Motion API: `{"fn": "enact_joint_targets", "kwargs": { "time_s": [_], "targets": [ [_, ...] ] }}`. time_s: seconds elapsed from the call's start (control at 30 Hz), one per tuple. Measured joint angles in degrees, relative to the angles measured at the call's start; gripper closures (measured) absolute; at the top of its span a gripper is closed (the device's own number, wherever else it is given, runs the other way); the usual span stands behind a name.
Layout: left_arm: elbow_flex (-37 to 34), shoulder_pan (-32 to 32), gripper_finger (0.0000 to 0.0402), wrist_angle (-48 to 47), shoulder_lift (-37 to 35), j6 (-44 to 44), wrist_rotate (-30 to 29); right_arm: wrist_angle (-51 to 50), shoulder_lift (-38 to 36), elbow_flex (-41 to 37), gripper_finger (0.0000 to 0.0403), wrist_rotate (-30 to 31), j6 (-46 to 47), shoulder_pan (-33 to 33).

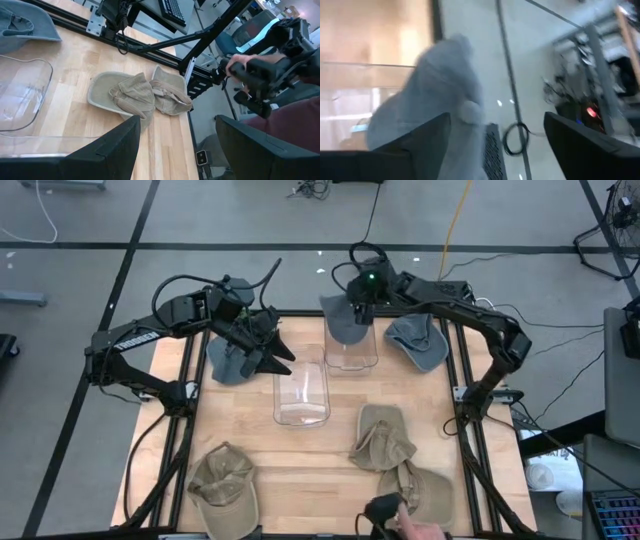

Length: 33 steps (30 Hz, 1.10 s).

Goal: Pick & Place hat
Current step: Put the right ash blue cap into the right transparent bin

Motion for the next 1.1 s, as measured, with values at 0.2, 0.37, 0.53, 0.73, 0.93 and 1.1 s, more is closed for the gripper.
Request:
{"fn": "enact_joint_targets", "kwargs": {
  "time_s": [0.2,0.37,0.53,0.73,0.93,1.1],
  "targets": [
    [0.00,0.00,0.0133,0.04,0.00,1.13,-0.07,-4.68,-4.15,0.02,0.0063,8.71,6.82,2.51],
    [0.00,0.00,0.0133,0.08,0.00,1.38,-0.09,-9.35,-7.28,0.04,0.0062,12.78,12.01,5.79],
    [0.00,0.00,0.0133,0.11,0.00,1.44,-0.11,-16.28,-9.92,0.04,0.0062,17.82,19.70,9.59],
    [0.00,0.00,0.0133,0.11,0.00,2.62,-0.11,-28.51,-11.65,0.04,0.0062,21.42,32.14,13.81],
    [0.00,0.00,0.0133,0.13,0.00,2.62,-0.11,-40.29,-12.31,0.04,0.0062,21.26,44.43,17.16],
    [0.00,0.00,0.0133,0.11,0.00,2.62,-0.10,-48.71,-12.67,0.04,0.0062,18.16,54.92,19.63]
  ]
}}
